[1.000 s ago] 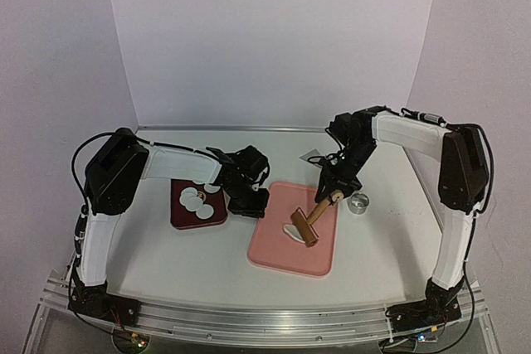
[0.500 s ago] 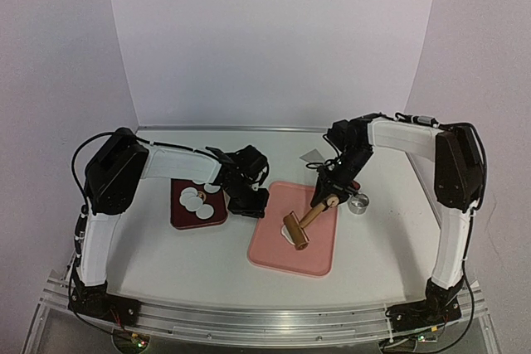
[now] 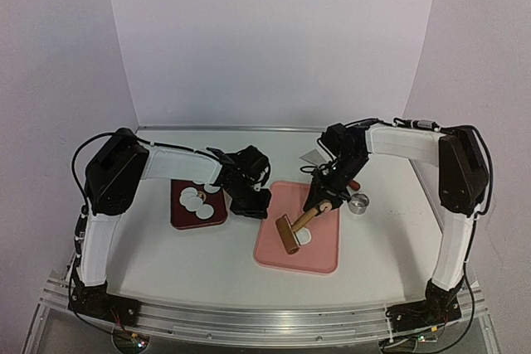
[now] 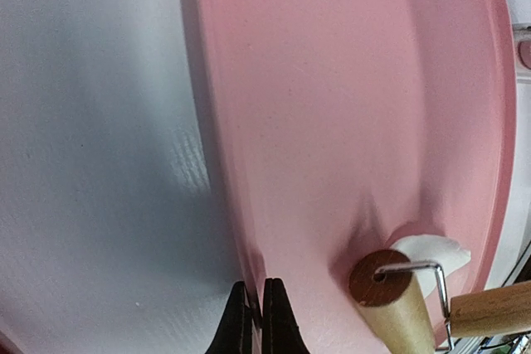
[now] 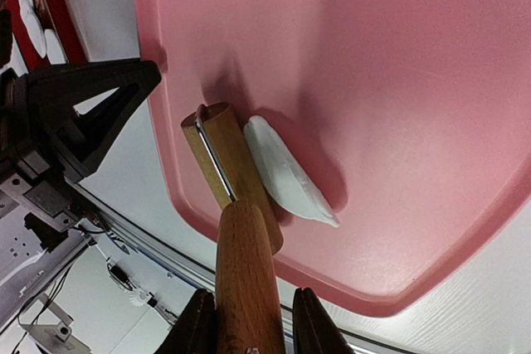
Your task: Roll out the dumpling wrappers from the dough
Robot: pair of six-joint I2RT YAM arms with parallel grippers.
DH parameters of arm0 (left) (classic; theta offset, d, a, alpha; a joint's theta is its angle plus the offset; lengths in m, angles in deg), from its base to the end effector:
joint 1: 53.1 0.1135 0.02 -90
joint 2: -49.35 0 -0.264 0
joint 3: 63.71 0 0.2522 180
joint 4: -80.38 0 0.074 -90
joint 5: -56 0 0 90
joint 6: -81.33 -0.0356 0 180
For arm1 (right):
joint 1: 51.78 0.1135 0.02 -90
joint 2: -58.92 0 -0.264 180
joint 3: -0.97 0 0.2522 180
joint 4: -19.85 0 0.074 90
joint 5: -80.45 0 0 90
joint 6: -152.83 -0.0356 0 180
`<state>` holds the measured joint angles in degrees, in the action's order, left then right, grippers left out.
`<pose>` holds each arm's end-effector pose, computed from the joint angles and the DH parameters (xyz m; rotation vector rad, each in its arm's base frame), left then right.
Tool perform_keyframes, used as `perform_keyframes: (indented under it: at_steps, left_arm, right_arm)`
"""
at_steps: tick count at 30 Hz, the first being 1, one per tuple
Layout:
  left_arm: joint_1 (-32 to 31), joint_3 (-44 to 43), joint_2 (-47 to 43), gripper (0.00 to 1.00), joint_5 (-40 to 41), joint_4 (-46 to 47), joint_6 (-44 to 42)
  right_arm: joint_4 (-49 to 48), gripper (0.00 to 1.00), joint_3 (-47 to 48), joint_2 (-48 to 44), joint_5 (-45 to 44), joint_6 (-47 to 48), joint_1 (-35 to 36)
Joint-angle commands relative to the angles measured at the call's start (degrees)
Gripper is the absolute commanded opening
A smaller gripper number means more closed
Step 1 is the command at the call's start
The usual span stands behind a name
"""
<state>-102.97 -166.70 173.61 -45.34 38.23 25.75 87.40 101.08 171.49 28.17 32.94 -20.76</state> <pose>0.2862 -0.3504 0.1428 0.4500 2.8195 -0.6625 0.3190 0.2172 0.2023 0.1112 -2.7985 -0.9484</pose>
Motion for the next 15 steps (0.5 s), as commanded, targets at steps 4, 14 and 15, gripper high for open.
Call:
perform_keyframes:
  at_steps: [4, 14, 15]
  left_arm:
    - [-0.14, -0.66, -0.57, 0.0, 0.17, -0.48, -2.39]
    - [-0.14, -0.97, -0.51, 0.0, -1.05, -0.55, -7.23]
    - [-0.14, -1.03, -0.56, 0.0, -1.37, -0.51, -7.84]
  right_arm:
    - [5.52, 0.0, -5.55, -0.68, -20.85, -1.75, -3.69]
    - [5.39, 0.0, -8.33, -2.34, -22.05, -2.88, -5.21]
    - [5.11, 0.0, -8.72, -2.22, -22.04, -3.16, -5.17]
